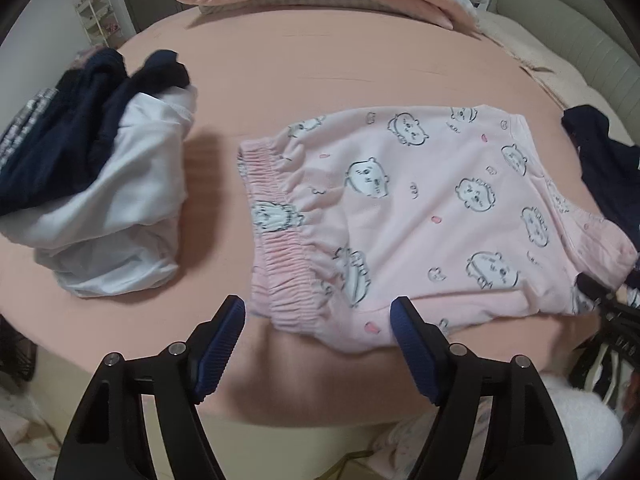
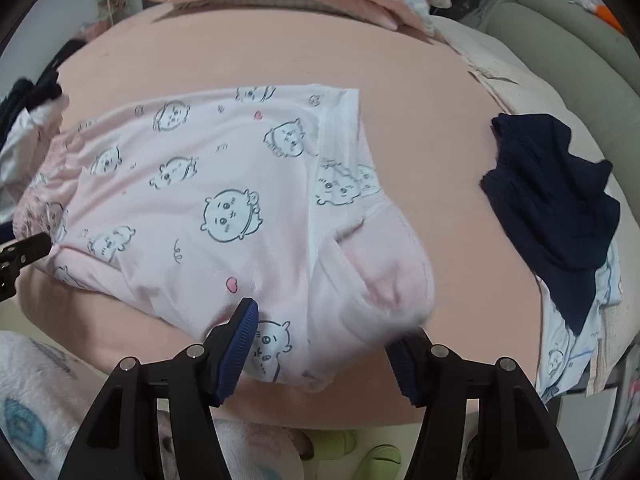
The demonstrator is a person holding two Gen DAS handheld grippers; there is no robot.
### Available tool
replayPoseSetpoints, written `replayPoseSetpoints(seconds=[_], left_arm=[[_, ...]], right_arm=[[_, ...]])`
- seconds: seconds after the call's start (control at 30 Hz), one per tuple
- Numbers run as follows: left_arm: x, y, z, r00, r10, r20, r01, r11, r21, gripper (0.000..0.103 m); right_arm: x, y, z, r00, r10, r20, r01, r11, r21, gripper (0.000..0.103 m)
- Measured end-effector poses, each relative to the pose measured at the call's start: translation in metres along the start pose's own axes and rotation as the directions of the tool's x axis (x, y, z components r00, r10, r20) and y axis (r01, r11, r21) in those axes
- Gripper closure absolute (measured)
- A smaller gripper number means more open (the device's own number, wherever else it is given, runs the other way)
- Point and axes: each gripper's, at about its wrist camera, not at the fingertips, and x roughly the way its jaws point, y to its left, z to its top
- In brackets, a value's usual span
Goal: Fold clothes
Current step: 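Open both grippers and release the pants onto the sheet, then move both open grippers back over the flattened pants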
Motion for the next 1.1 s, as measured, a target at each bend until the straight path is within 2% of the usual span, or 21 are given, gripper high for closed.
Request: replayPoseSetpoints(seconds=[0.13,0.27,0.4,0.53,0.67,0.73,0.8,0.87,0.97,1.1], left_arm=[[-0.013,0.002,-0.004,0.998,0.057,0.032,-0.059,0.996,0.07,0.029],[-0.025,0.007,-0.013,0.996,0.062,0.067,-0.069,0.993,0.1,0.029],[-0.038,0.007,-0.009,0.993,0.068,0.097,-0.08,0.988,0.129,0.029],[-0.056,0.01,-0.02,0.988,0.082,0.131,-0.106,0.976,0.191,0.029],[-0.058,0.007,-0.021,0.99,0.024,0.137,-0.06,0.962,0.265,0.029],[-0.057,0.003,-0.023,0.988,0.028,0.152,-0.076,0.944,0.321,0.029],[-0.056,-0.002,-0.027,0.985,0.039,0.17,-0.105,0.913,0.395,0.029],[-0.053,-0.006,-0.03,0.986,0.029,0.164,-0.101,0.886,0.452,0.029],[-0.05,-0.008,-0.029,0.989,0.009,0.15,-0.082,0.87,0.486,0.029],[-0.048,-0.012,-0.03,0.986,0.025,0.164,-0.11,0.836,0.538,0.029]], right_arm=[[-0.02,0.001,-0.003,0.998,-0.017,0.054,0.019,0.999,-0.04,0.041],[-0.039,0.005,-0.008,0.991,-0.05,0.125,0.067,0.989,-0.13,0.041],[-0.054,0.013,-0.019,0.977,-0.102,0.185,0.145,0.961,-0.237,0.041],[-0.059,0.016,-0.027,0.972,-0.108,0.209,0.167,0.942,-0.292,0.041],[-0.057,0.022,-0.033,0.969,-0.111,0.219,0.183,0.92,-0.346,0.041],[-0.053,0.026,-0.035,0.97,-0.109,0.218,0.187,0.906,-0.379,0.041],[-0.048,0.031,-0.039,0.968,-0.112,0.225,0.2,0.885,-0.421,0.041],[-0.043,0.036,-0.042,0.967,-0.115,0.226,0.209,0.865,-0.456,0.041],[-0.033,0.039,-0.046,0.969,-0.12,0.216,0.214,0.842,-0.494,0.041],[-0.023,0.038,-0.048,0.974,-0.117,0.193,0.201,0.842,-0.501,0.041]])
